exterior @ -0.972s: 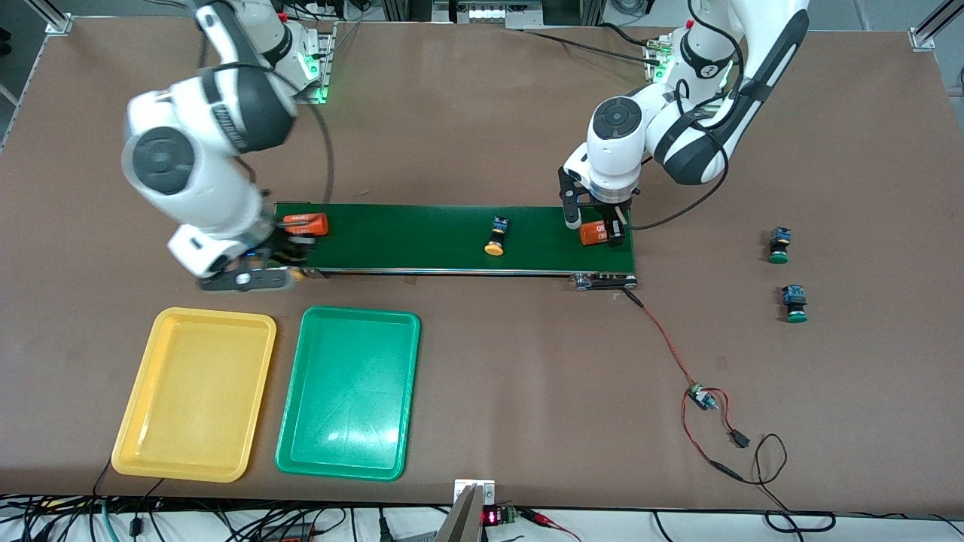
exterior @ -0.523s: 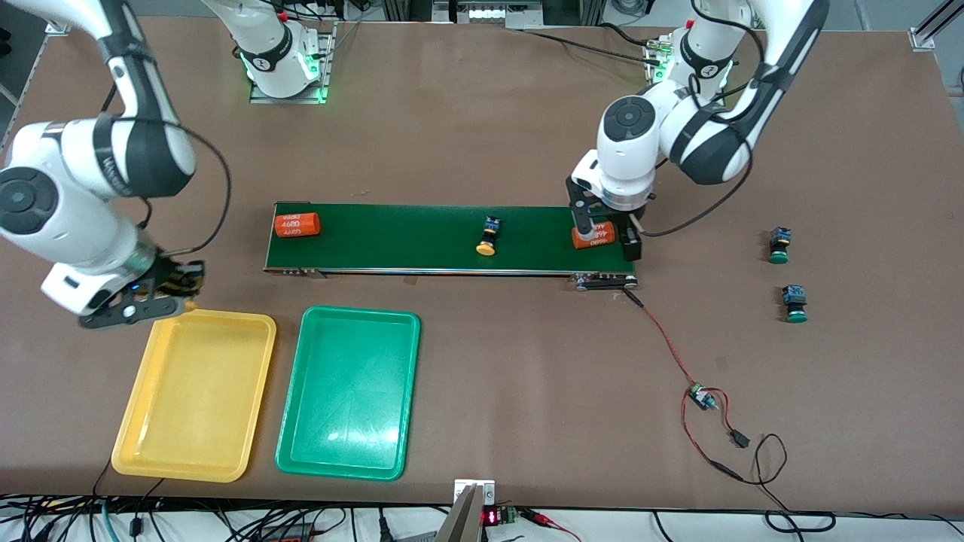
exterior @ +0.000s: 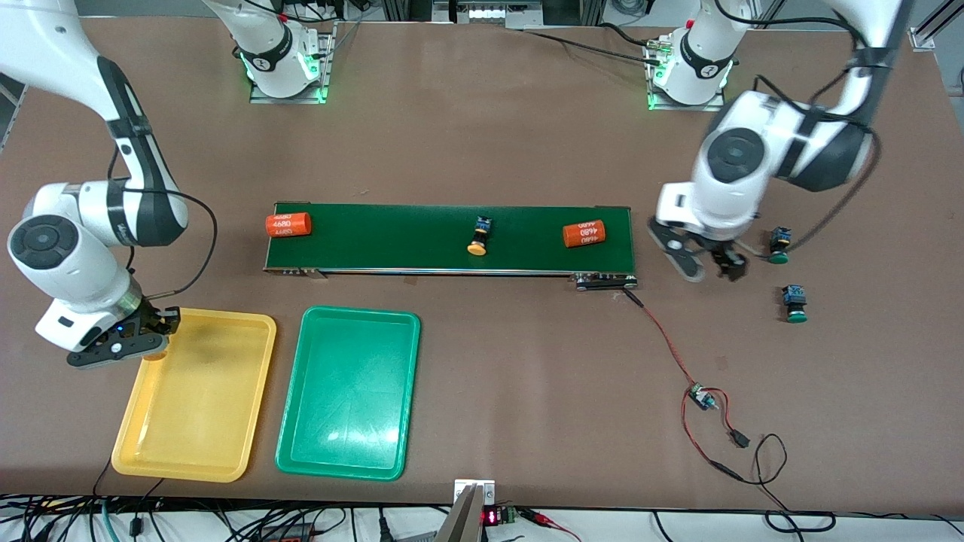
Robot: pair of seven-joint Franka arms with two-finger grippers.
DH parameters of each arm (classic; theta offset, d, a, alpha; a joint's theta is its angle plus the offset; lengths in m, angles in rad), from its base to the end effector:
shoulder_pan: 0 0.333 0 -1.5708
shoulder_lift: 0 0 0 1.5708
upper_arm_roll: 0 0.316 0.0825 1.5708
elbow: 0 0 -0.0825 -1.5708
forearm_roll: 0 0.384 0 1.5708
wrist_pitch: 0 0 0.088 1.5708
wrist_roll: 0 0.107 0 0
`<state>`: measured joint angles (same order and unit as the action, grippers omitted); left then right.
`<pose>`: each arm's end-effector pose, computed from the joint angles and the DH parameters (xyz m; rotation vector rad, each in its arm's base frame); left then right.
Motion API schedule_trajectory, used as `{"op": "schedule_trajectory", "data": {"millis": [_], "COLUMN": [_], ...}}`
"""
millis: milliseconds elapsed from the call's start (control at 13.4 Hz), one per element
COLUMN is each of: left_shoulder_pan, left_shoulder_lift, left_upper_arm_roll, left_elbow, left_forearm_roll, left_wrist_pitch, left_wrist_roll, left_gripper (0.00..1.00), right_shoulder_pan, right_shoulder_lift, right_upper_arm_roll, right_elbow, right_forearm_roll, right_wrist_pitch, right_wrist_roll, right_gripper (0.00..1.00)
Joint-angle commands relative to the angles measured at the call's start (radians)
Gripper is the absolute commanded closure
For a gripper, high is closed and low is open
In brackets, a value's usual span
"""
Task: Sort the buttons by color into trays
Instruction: 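Drop the yellow button into the yellow tray while the left gripper reaches buttons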
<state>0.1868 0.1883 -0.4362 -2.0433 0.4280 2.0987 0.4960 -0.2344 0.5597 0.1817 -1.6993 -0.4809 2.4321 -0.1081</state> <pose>0.5579 -0.1159 0.3513 -2.5341 1.3532 0.1999 0.6903 -0.0527 0.2920 2.8201 0.5085 0.2418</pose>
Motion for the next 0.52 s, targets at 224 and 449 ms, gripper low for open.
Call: {"op": "schedule_trajectory", "data": {"millis": [224, 449], "left_shoulder_pan": [0.002, 0.003], "left_shoulder_lift": [0.000, 0.037], "left_upper_arm_roll": [0.246, 0.351], "left_elbow": [0.087, 0.124], "left_forearm_roll": [-0.110, -0.248], "left_wrist_pitch": [-0.020, -0.017], "left_wrist_roll": [-0.031, -0.043], "left_gripper": [0.00, 0.00], "right_shoulder_pan": [0.007, 0.009], "right_shoulder_lift": [0.094, 0.123], "right_upper_arm_roll": [-0.038, -0.038], "right_elbow": [0.007, 0.004], "right_forearm_roll": [-0.019, -0.019], "right_wrist_pitch": [0.128, 0.177], "right_wrist_roll": [0.002, 0.002], "right_gripper": [0.99, 0.95]}}
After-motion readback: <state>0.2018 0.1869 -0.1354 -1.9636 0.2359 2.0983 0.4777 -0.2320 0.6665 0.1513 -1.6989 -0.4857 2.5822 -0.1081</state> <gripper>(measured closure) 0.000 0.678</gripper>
